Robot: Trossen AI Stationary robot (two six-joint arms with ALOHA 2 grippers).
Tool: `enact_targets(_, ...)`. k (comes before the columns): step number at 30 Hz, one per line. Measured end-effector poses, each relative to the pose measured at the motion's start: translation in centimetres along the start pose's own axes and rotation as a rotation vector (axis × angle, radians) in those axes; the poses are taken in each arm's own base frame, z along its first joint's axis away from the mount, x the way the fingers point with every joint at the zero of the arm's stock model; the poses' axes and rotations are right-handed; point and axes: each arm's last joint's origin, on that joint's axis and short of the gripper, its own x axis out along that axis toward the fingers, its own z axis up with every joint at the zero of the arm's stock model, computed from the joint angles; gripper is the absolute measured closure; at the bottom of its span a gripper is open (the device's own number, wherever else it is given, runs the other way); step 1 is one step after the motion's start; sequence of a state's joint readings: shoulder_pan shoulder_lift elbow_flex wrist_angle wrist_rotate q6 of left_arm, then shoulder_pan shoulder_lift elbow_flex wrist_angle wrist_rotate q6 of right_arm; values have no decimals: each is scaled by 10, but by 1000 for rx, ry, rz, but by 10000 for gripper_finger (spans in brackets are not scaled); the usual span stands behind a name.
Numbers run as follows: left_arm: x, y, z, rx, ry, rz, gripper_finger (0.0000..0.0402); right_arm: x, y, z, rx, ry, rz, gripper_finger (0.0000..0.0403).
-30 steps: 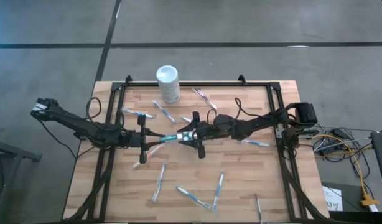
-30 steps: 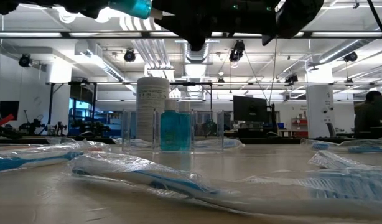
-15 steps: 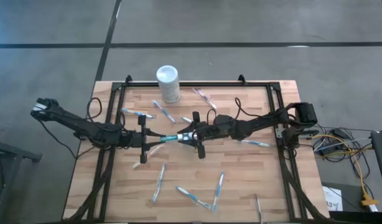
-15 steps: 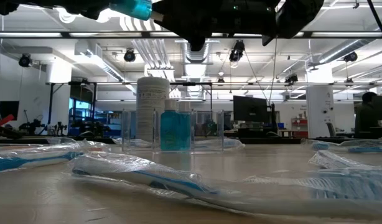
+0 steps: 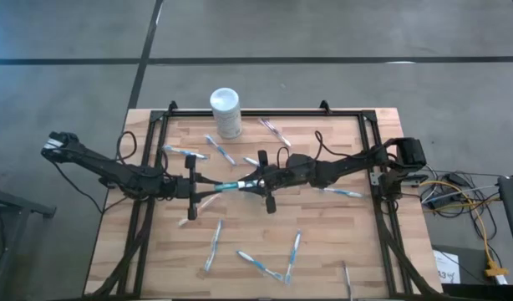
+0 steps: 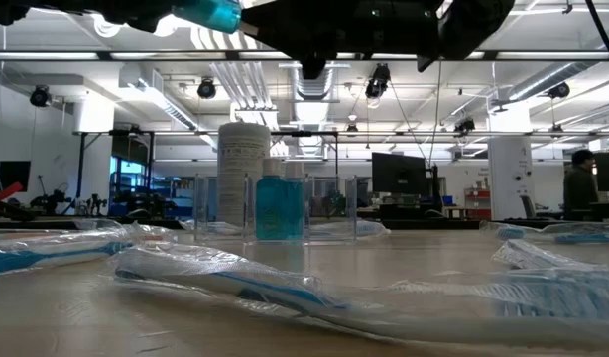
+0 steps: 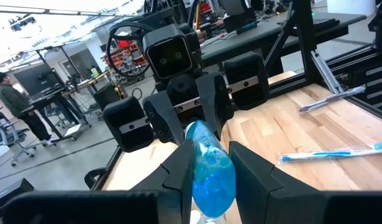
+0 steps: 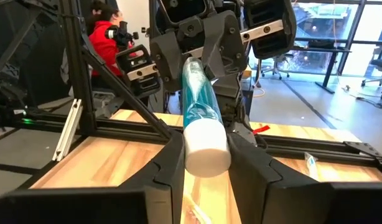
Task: Pick & Place toothbrushing station
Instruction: Put the blue mouthwash into the transparent organizer
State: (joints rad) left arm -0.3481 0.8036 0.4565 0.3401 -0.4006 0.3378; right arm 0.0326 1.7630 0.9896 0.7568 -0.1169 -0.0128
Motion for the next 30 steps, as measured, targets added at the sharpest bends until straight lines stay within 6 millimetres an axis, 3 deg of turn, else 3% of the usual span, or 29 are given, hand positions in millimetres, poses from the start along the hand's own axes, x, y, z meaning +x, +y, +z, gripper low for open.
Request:
enact_targets(4, 0, 0, 0, -7, 0, 0, 312, 0, 0, 0, -12, -1, -1, 309)
enact_targets(13, 0, 0, 0, -108, -2, 1, 231, 0, -1, 2, -22, -8, -10, 311)
enact_targets(20, -4, 2, 10, -134, -42, -19, 189, -3, 0, 6, -18, 4, -9, 311)
enact_targets(26, -22, 4, 18, -224, 16, -86, 181, -17, 1, 15, -19, 145, -5, 311)
enact_targets(30, -35, 6, 12, -362, 124, -111, 200, -35, 2, 25, -42, 272, -52, 311)
